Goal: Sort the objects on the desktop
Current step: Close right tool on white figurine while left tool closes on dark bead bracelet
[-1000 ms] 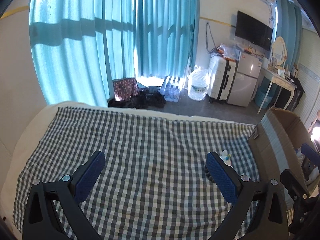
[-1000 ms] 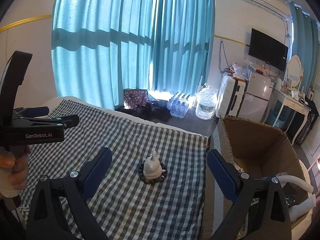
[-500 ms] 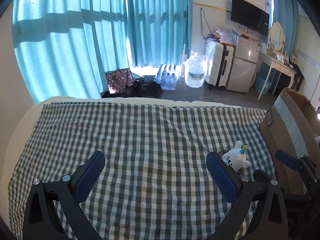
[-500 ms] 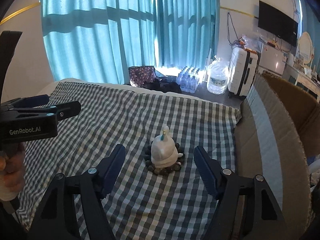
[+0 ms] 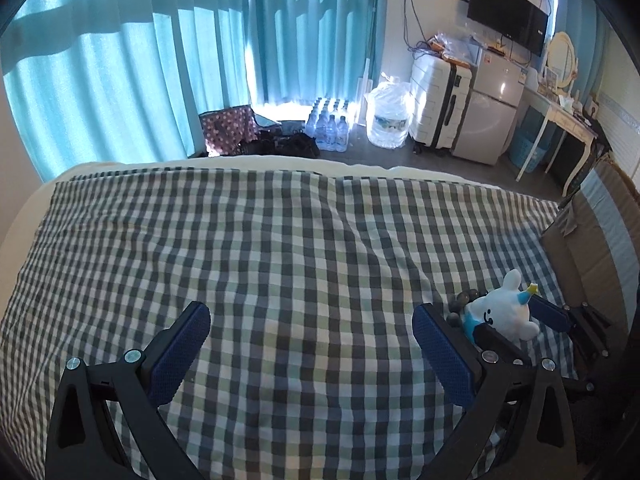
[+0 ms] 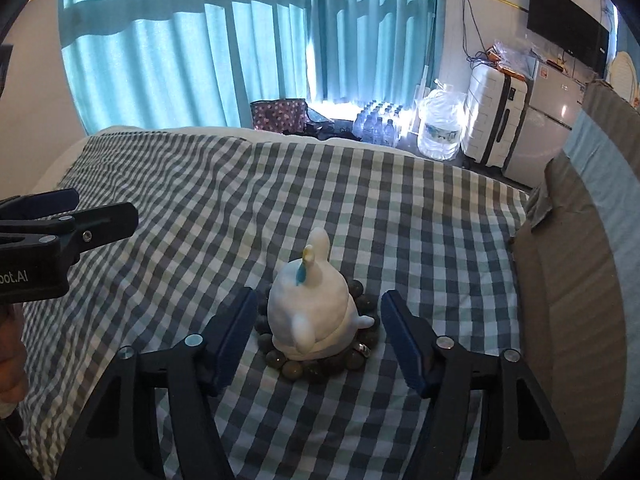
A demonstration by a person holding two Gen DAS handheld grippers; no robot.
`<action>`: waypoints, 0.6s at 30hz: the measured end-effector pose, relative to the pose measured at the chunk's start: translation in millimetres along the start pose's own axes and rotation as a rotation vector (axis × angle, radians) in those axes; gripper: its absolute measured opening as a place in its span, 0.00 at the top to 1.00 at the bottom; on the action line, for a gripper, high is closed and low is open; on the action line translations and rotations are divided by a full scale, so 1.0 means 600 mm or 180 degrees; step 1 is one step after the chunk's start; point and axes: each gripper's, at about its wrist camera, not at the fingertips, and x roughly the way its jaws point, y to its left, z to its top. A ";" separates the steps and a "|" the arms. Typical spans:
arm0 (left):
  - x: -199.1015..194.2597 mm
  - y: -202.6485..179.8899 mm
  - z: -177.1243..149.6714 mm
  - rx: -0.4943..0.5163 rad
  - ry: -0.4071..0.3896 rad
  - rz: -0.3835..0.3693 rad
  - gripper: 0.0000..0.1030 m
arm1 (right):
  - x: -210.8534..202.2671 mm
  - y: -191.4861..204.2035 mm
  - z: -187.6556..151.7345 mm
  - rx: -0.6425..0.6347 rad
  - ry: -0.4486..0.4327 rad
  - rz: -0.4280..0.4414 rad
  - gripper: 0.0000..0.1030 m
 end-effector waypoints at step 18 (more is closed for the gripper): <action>0.059 -0.090 -0.005 0.0122 0.0309 -0.0300 0.00 | -0.087 -0.016 0.034 -0.0011 -0.0465 -0.0444 0.46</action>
